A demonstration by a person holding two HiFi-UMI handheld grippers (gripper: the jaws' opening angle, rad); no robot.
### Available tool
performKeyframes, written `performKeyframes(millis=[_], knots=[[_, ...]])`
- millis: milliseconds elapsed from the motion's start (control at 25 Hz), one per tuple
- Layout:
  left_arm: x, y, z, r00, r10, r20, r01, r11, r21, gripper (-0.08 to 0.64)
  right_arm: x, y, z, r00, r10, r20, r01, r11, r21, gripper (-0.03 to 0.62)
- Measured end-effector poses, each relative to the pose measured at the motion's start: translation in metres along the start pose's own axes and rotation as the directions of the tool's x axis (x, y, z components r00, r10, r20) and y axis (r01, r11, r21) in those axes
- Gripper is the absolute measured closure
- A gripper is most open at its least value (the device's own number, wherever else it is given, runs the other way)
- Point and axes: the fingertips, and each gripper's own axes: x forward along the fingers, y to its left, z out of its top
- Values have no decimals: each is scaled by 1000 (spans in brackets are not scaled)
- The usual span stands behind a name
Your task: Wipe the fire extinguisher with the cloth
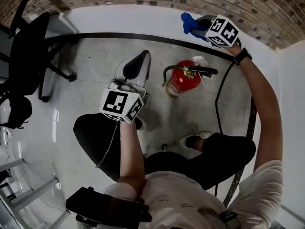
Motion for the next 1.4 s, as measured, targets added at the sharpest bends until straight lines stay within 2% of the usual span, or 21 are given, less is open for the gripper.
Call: performKeyframes(millis=[80, 200, 400, 560, 760, 960, 1040, 1160, 1400], knots=[[-12, -17, 12, 1000, 6, 11, -6, 1000, 24, 558, -44, 8, 15, 993, -95, 74, 92, 995, 34, 518], [-32, -43, 31, 999, 16, 50, -18, 999, 42, 558, -104, 38, 40, 956, -219, 197, 204, 974, 96, 518], [-63, -100, 44, 998, 5, 56, -9, 998, 61, 558, -191, 112, 61, 848, -393, 355, 322, 915, 243, 518], [-91, -149, 51, 998, -24, 55, 20, 997, 70, 558, -241, 175, 50, 756, -527, 388, 403, 842, 360, 517], [-138, -210, 50, 998, -37, 48, 33, 995, 92, 558, -279, 271, 30, 676, -620, 398, 414, 767, 491, 517], [-207, -267, 52, 997, -55, 45, 51, 994, 92, 558, -322, 374, 35, 578, -713, 397, 412, 675, 613, 515], [-239, -292, 49, 997, -62, 38, 59, 995, 84, 558, -337, 417, 35, 546, -741, 390, 401, 640, 656, 515], [-284, -324, 50, 996, -81, 29, 78, 992, 95, 558, -355, 475, 40, 521, -767, 374, 392, 604, 694, 515], [-373, -357, 64, 993, -102, 59, 97, 992, 84, 558, -367, 580, 62, 496, -789, 361, 373, 570, 732, 514]])
